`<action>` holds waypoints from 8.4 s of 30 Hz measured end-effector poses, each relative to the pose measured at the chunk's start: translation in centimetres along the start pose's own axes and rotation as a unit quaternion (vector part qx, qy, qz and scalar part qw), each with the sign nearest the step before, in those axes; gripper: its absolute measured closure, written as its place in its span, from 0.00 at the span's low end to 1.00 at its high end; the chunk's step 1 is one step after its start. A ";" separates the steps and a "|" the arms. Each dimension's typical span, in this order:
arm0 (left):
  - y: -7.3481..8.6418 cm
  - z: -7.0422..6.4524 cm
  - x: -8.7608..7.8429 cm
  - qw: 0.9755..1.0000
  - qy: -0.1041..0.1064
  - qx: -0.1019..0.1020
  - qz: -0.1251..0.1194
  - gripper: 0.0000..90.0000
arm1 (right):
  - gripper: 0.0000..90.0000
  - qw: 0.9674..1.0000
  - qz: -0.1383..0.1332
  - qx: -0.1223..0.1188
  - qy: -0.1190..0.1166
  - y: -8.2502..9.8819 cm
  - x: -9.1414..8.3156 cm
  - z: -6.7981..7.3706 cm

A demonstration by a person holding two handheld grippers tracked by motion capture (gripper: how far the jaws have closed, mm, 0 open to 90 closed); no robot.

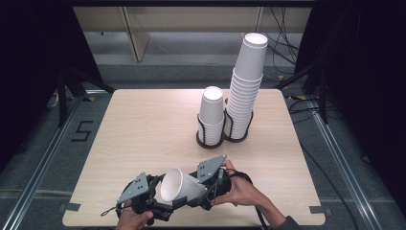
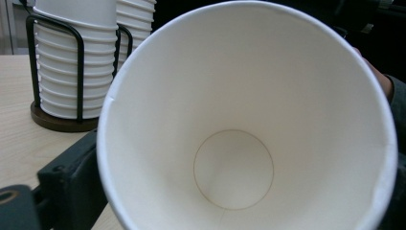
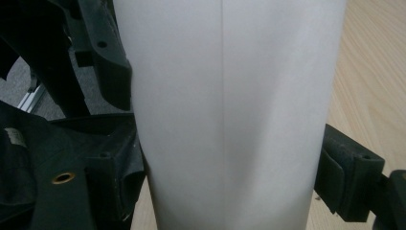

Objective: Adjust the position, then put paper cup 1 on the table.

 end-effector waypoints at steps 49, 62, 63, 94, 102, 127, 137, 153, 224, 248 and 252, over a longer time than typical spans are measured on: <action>-1.1 1.1 -1.1 0.998 -0.057 0.023 -0.018 0.16 | 0.20 0.997 -0.021 0.070 0.025 1.6 0.9 -0.5; -1.2 5.4 -3.3 0.985 -0.173 0.017 -0.010 0.16 | 0.20 0.987 -0.010 0.128 0.094 5.6 -2.6 -3.5; -1.1 5.7 -3.4 0.983 -0.183 0.017 -0.009 0.16 | 0.20 0.987 -0.008 0.127 0.098 5.7 -2.8 -3.6; -1.0 9.7 -4.7 0.961 -0.277 0.001 0.005 0.16 | 0.21 0.977 0.020 0.152 0.149 9.0 -4.5 -3.4; -1.1 10.1 -4.6 0.959 -0.282 0.000 0.008 0.16 | 0.21 0.975 0.030 0.157 0.157 9.7 -4.7 -3.1; -2.7 13.5 -2.9 0.958 -0.288 -0.017 0.002 0.16 | 0.21 0.968 0.030 0.174 0.177 11.1 -5.6 -2.7; -3.4 16.3 -1.3 0.952 -0.306 -0.012 0.009 0.16 | 0.21 0.965 0.026 0.185 0.184 11.8 -6.4 -2.8; -5.5 21.4 0.7 0.943 -0.331 -0.013 0.012 0.16 | 0.21 0.964 0.030 0.186 0.187 12.2 -6.5 -2.7; -1.5 27.4 1.7 0.912 -0.389 -0.021 0.124 0.16 | 0.21 0.967 0.041 0.179 0.174 12.3 -5.8 -2.1; -2.6 17.4 -0.5 0.943 -0.325 -0.011 0.074 0.16 | 0.21 0.966 0.034 0.177 0.186 12.1 -6.2 -2.5; -2.2 15.5 -0.7 0.948 -0.311 -0.011 0.070 0.16 | 0.21 0.966 0.034 0.181 0.184 12.1 -6.3 -2.5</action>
Point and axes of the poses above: each handheld gripper's, and its own axes: x roughly forward along the jaws, y roughly out of its underside, z roughly to its left, the point moved 9 cm from there along x, roughly forward along the jaws, and after that the axes turned 5 degrees about z, right-handed, at the moved point
